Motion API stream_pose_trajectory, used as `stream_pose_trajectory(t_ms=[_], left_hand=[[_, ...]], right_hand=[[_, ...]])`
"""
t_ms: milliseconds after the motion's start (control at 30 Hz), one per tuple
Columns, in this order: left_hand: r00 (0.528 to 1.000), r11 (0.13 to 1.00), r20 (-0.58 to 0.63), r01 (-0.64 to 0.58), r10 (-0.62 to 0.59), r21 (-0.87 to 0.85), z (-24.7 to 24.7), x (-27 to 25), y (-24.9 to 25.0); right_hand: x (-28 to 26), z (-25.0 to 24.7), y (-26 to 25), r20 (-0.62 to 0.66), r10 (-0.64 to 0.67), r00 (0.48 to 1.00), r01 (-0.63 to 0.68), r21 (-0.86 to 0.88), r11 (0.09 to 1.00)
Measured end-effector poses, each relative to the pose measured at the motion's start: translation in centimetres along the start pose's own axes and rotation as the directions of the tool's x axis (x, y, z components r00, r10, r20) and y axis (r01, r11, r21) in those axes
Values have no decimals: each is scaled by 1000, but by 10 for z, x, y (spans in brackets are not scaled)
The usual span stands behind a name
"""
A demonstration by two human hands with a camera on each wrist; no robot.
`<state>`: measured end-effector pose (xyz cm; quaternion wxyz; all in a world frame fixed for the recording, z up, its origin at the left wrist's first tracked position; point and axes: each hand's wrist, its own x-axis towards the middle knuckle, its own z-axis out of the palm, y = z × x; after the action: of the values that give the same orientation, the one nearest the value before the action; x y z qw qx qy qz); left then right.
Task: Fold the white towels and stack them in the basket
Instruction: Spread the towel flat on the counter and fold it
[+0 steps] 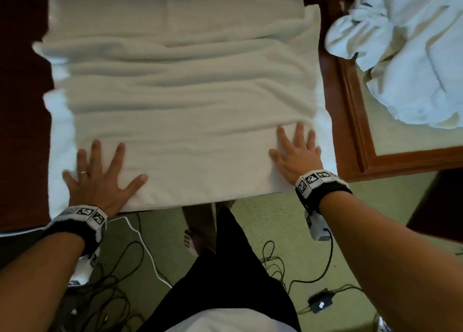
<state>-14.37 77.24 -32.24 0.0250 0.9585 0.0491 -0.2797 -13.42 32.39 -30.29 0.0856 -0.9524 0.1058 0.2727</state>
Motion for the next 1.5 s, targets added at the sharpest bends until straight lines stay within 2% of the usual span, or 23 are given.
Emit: stream_pose_trajectory(t_ms=[233, 300, 367, 400, 467, 533, 633, 700, 800, 867, 900, 967, 1033, 1100, 1167, 1233, 1300, 1367, 1500], left_hand=[[1000, 997, -21, 15, -17, -72, -33, 60, 18], [996, 993, -89, -23, 13, -112, -38, 60, 21], [980, 989, -186, -93, 70, -117, -35, 47, 21], [976, 989, -196, -118, 99, -87, -30, 37, 20], [981, 989, -125, -147, 147, 6, -14, 10, 16], [980, 980, -50, -188, 191, 63, 7, -14, 6], [967, 963, -38, -245, 250, 109, 30, -41, -11], [954, 952, -95, -268, 284, 151, 36, -54, -16], [939, 950, -185, -258, 289, 174, 42, -72, -14], [921, 935, -201, -295, 333, 197, 42, -80, -14], [905, 920, -213, -324, 369, 219, 40, -83, -16], [886, 905, -235, -340, 399, 256, 30, -88, -20], [918, 915, -186, -292, 349, 278, 5, -94, -16], [967, 940, -114, -187, 227, 285, -18, -94, -13], [994, 972, 23, -109, 106, 207, -30, -89, -16], [975, 984, 215, -96, 62, 152, -37, -87, -20], [951, 989, 301, -103, 68, 102, -41, -85, -25], [951, 996, 302, -82, 67, 39, -48, -84, -32], [984, 994, 165, -60, 74, -88, -76, -69, -39]], right_hand=[[71, -38, -6, -18, -43, 999, 43, -29, 999], [72, -42, -10, -85, -75, 994, 73, -31, 997], [57, -36, -13, -179, -177, 968, 171, -49, 984], [45, -29, -13, -171, -243, 955, 232, -80, 969], [18, -11, -10, -35, -352, 935, 341, -183, 922], [-5, 7, -2, 82, -399, 913, 406, -258, 876], [-28, 29, 14, 95, -442, 892, 445, -365, 818], [-39, 44, 24, 10, -468, 883, 431, -410, 804], [-59, 59, 30, -158, -478, 864, 385, -405, 829], [-69, 60, 34, -187, -494, 849, 409, -359, 839], [-75, 58, 37, -211, -489, 847, 404, -343, 848], [-83, 45, 42, -273, -394, 877, 303, -320, 897], [-90, 18, 36, -290, -270, 918, 180, -302, 936], [-91, -5, 27, -149, -164, 975, 103, -352, 930], [-94, -22, 18, 44, -47, 998, 61, -405, 912], [-93, -28, 17, 165, 10, 986, 60, -412, 909], [-94, -30, 19, 206, 23, 978, 66, -415, 908], [-95, -38, 20, 205, 47, 978, 43, -414, 909], [-83, -68, 13, 108, 45, 993, 3, -413, 911]])
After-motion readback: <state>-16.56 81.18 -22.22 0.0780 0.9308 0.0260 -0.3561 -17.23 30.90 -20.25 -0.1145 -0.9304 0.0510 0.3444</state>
